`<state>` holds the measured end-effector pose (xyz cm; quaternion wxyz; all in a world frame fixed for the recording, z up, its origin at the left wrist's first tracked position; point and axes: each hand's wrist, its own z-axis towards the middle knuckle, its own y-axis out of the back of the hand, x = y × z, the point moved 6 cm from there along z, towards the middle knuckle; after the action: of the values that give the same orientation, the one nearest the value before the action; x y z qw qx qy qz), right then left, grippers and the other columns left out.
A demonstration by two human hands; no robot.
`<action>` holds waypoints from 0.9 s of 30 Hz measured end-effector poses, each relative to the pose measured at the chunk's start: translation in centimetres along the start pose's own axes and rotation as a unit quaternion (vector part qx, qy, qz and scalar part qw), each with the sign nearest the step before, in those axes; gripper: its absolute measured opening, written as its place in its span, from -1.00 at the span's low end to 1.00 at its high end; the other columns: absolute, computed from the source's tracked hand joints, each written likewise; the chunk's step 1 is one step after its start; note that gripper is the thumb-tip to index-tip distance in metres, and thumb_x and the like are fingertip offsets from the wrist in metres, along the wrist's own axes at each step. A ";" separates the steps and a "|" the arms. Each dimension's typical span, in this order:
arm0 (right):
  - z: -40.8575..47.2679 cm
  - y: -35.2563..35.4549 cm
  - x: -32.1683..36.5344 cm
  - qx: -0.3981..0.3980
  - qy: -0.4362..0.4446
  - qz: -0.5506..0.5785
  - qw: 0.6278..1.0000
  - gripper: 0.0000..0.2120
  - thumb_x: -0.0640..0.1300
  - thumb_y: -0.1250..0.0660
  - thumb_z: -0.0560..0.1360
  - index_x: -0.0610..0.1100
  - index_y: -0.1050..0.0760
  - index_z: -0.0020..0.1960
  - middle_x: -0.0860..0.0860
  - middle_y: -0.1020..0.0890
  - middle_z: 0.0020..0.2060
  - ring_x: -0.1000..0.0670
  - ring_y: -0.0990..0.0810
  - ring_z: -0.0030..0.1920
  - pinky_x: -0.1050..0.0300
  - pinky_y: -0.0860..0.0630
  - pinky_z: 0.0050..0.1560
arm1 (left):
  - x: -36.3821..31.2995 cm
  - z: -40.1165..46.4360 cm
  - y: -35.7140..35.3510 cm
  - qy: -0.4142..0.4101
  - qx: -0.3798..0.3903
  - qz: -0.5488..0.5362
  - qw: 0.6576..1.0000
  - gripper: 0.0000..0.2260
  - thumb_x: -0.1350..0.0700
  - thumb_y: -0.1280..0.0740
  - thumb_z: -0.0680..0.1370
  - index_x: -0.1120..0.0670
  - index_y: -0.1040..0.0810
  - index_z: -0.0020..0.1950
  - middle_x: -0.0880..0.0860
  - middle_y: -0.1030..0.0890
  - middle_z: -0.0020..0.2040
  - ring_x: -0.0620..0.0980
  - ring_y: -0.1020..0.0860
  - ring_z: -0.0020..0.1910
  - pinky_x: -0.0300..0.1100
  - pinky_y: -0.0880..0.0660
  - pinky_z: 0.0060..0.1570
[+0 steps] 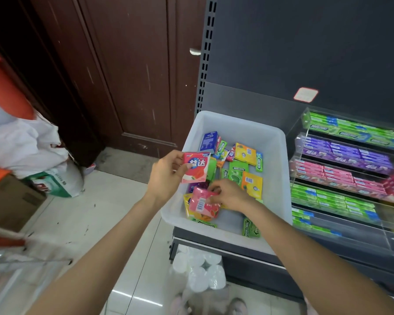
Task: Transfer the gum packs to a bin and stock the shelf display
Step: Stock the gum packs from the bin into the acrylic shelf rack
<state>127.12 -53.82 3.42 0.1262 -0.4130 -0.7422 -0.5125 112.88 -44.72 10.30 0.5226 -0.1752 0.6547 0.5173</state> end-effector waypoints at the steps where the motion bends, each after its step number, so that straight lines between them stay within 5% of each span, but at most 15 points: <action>1: -0.1 0.8 0.1 -0.017 0.013 -0.016 1.000 -0.72 -0.17 -0.43 0.44 -0.20 -0.56 0.13 -0.07 -0.60 -0.04 -0.01 -0.53 -0.05 0.22 -0.40 -0.18 | -0.1 0.0 0.0 0.001 -0.004 0.001 1.000 -0.80 0.10 -0.36 0.52 0.16 -0.51 0.08 -0.03 -0.60 -0.12 -0.18 -0.56 -0.19 -0.54 -0.43 -0.34; 6: -2.9 6.3 -0.3 -0.141 0.048 0.041 0.988 -0.78 -0.33 -0.36 0.46 -0.23 -0.58 0.10 -0.10 -0.61 -0.07 0.04 -0.52 -0.15 0.37 -0.42 -0.27 | -1.7 0.4 -0.8 0.017 -0.037 -0.027 0.999 -0.91 0.13 -0.32 0.55 0.10 -0.47 0.02 0.00 -0.60 -0.15 -0.17 -0.55 -0.25 -0.52 -0.40 -0.40; 9: -5.7 10.7 -2.1 -0.249 0.051 0.041 0.966 -0.79 -0.31 -0.37 0.45 -0.18 -0.62 0.07 -0.05 -0.65 -0.10 0.04 -0.57 -0.13 0.24 -0.45 -0.12 | -4.1 1.3 -2.7 0.009 -0.053 -0.041 0.998 -0.95 0.16 -0.30 0.56 0.08 -0.45 -0.02 0.01 -0.59 -0.19 -0.19 -0.54 -0.30 -0.39 -0.43 -0.37; 13: -10.2 15.8 -4.5 -0.347 0.091 0.075 0.930 -0.75 -0.28 -0.37 0.47 -0.17 -0.60 0.14 -0.03 -0.68 -0.03 0.12 -0.60 -0.06 0.44 -0.43 -0.04 | -8.7 2.4 -9.2 -0.025 0.040 0.004 0.999 -0.90 0.15 -0.30 0.55 0.13 -0.48 0.05 0.03 -0.56 -0.21 -0.14 -0.47 -0.35 -0.41 -0.36 -0.38; 18: -14.6 20.5 -8.8 -0.372 0.115 0.118 0.914 -0.77 -0.35 -0.39 0.42 -0.12 -0.64 0.02 0.00 -0.66 -0.08 0.09 -0.60 -0.09 0.28 -0.49 0.01 | -14.2 2.4 -17.5 0.063 0.133 -0.159 0.976 -0.93 0.19 -0.32 0.55 0.10 -0.47 -0.13 0.13 -0.56 -0.20 -0.08 -0.55 -0.37 -0.13 -0.57 -0.32; 22: -17.7 23.1 -13.9 -0.364 0.077 0.225 0.900 -0.72 -0.37 -0.28 0.48 -0.02 -0.62 -0.07 0.13 -0.64 -0.14 0.29 -0.57 -0.16 0.34 -0.46 -0.04 | -18.2 1.3 -22.7 0.126 0.172 -0.249 0.945 -0.85 0.23 -0.32 0.55 0.16 -0.41 -0.20 0.12 -0.52 -0.27 -0.10 -0.55 -0.45 -0.17 -0.59 -0.44; 24: -18.8 24.4 -16.2 -0.358 0.068 0.311 0.878 -0.79 -0.25 -0.26 0.53 -0.03 -0.63 -0.12 0.16 -0.67 -0.15 0.25 -0.61 -0.10 0.30 -0.49 0.01 | -19.8 0.9 -25.1 0.130 0.174 -0.248 0.944 -0.88 0.22 -0.32 0.55 0.16 -0.43 -0.17 0.11 -0.52 -0.24 -0.06 -0.55 -0.36 -0.15 -0.61 -0.41; 27: -19.8 26.8 -19.1 -0.361 0.082 0.303 0.878 -0.84 -0.25 -0.32 0.51 -0.16 -0.57 0.08 0.04 -0.65 0.00 0.08 -0.62 0.05 0.18 -0.57 0.03 | -22.1 0.5 -28.4 0.138 0.174 -0.256 0.941 -0.94 0.19 -0.32 0.55 0.13 -0.47 -0.11 0.15 -0.59 -0.12 0.08 -0.60 -0.14 -0.02 -0.63 -0.22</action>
<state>154.34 -76.63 18.08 0.1779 -0.5907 -0.3311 -0.7140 143.63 -62.61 15.45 0.5645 -0.3124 0.7332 0.2148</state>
